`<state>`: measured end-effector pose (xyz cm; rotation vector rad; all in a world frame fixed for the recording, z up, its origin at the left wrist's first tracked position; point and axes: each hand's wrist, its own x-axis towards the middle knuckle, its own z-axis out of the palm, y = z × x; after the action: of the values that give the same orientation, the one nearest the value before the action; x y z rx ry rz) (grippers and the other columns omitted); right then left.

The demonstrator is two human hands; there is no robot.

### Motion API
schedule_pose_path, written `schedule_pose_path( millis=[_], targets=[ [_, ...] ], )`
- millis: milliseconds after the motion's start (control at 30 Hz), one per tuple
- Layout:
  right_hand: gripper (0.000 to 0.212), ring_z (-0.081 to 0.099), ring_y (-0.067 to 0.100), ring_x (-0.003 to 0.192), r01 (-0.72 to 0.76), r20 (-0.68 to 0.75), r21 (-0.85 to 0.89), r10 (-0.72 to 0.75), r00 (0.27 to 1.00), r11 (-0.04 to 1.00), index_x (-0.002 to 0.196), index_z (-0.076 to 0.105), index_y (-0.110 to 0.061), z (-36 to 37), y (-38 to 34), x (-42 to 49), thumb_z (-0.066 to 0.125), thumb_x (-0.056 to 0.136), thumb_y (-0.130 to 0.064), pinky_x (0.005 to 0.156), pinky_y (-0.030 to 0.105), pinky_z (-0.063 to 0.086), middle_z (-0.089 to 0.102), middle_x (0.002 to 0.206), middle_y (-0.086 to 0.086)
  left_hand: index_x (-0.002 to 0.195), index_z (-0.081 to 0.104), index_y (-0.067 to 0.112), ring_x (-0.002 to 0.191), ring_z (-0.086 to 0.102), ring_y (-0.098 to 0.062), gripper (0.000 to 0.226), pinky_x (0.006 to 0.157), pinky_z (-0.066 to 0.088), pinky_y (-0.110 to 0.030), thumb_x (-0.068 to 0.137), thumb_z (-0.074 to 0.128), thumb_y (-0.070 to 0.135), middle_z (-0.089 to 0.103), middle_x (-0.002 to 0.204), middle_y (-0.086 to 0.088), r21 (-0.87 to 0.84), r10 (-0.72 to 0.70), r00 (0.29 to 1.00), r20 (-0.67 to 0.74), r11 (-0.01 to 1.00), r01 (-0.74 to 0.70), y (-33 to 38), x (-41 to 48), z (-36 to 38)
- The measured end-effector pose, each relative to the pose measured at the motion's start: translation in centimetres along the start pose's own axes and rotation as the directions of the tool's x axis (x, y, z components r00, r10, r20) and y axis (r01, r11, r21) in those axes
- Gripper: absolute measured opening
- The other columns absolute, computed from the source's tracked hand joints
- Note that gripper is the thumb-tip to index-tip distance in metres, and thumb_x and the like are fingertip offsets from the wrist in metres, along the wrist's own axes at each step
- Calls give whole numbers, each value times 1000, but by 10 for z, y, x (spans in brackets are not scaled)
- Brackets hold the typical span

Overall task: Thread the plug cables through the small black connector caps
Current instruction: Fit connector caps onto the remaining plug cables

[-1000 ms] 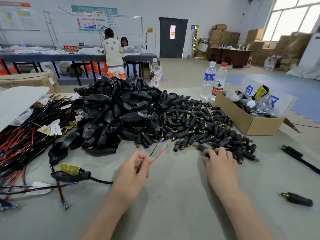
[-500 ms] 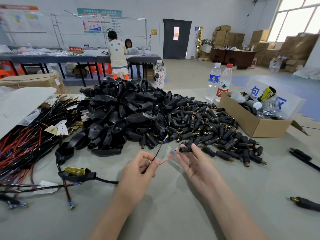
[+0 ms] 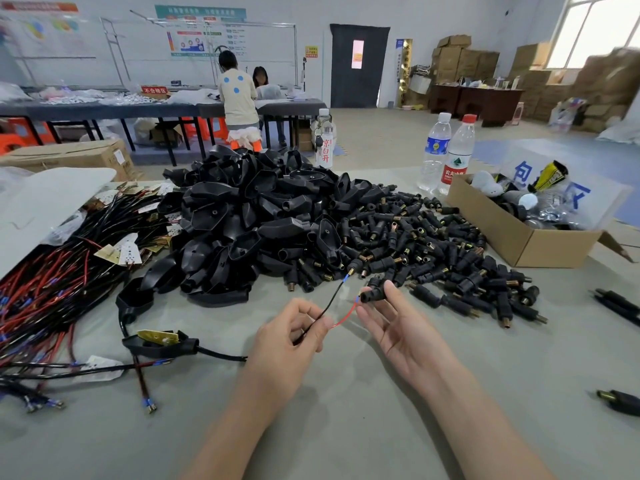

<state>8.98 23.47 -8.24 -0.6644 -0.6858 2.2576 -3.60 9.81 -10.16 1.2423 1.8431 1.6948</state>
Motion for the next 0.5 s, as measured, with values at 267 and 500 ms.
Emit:
schedule_pose_path(
  millis=[267,500],
  targets=[
    [30,76,24,81,7,-9,9,-7,1000,1000,94,66,3,3,-1,-2,64,91,-26,62,27,61,74,89,17,85,60,36,63,59,-7,14,64,49,-16,93,70,30,63,64,5,-2,12,999,32,1000,-12,1,-1,2],
    [31,75,24,81,5,2,-11,-5,1000,1000,95,66,2,2,-1,-3,67,87,-28,63,28,61,72,87,13,86,60,34,63,58,-6,12,63,50,-19,94,69,31,63,64,4,26,22,1000,22,999,-22,-1,-1,1]
  ],
)
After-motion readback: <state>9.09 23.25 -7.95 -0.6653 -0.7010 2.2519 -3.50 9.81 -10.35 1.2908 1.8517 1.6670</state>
